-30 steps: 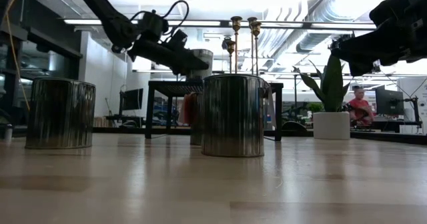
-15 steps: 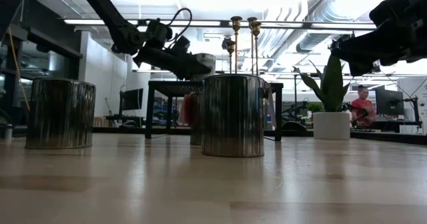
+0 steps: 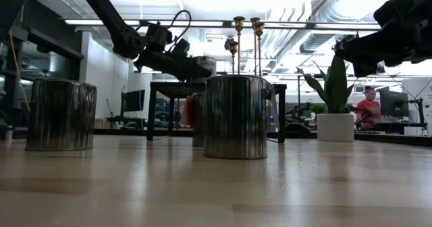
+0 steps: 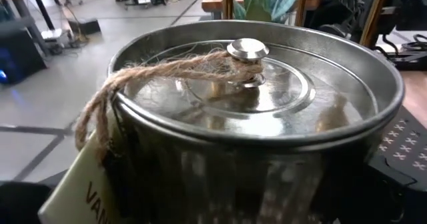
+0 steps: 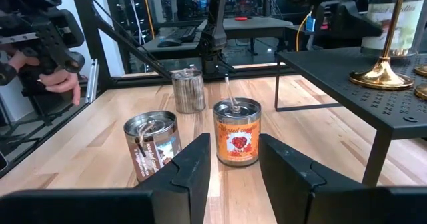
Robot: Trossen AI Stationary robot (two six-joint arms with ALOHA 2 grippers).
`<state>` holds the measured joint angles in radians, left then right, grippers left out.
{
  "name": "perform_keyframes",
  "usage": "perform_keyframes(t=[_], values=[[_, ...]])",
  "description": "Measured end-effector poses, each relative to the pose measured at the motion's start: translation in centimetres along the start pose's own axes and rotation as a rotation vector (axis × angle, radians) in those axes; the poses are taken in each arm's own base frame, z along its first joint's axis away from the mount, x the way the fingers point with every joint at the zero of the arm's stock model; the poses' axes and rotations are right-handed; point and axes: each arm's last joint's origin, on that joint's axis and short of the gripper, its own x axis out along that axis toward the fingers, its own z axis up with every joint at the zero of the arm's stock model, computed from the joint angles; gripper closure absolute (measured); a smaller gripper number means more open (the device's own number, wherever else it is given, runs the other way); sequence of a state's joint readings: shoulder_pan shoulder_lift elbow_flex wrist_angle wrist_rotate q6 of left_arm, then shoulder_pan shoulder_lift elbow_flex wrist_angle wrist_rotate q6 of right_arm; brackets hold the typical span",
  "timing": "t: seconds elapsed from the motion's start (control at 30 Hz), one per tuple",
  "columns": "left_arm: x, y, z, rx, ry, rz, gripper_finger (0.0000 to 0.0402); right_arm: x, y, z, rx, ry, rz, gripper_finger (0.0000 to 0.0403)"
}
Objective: Pick & Place candle stick holders
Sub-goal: Put the scented candle on the shelf
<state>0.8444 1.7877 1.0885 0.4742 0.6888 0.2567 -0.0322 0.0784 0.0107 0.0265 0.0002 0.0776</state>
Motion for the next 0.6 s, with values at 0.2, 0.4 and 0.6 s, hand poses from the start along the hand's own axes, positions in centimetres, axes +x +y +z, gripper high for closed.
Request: perform_keyframes(t=[0.2,0.4,0.6], values=[[0.7,0.4,-0.6,-0.010,0.009,-0.001,0.0041,0.0,0.0,0.0,0.000,0.000,0.000,0.0285],[1.3,1.1,-0.2,-0.004,0.004,0.009,0.0041,0.0,0.0,0.0,0.000,0.000,0.001,0.0285],[1.6,0.9,-0.1,-0.013,0.018,-0.009,0.0041,0.0,0.0,0.0,0.000,0.000,0.000,0.0285]])
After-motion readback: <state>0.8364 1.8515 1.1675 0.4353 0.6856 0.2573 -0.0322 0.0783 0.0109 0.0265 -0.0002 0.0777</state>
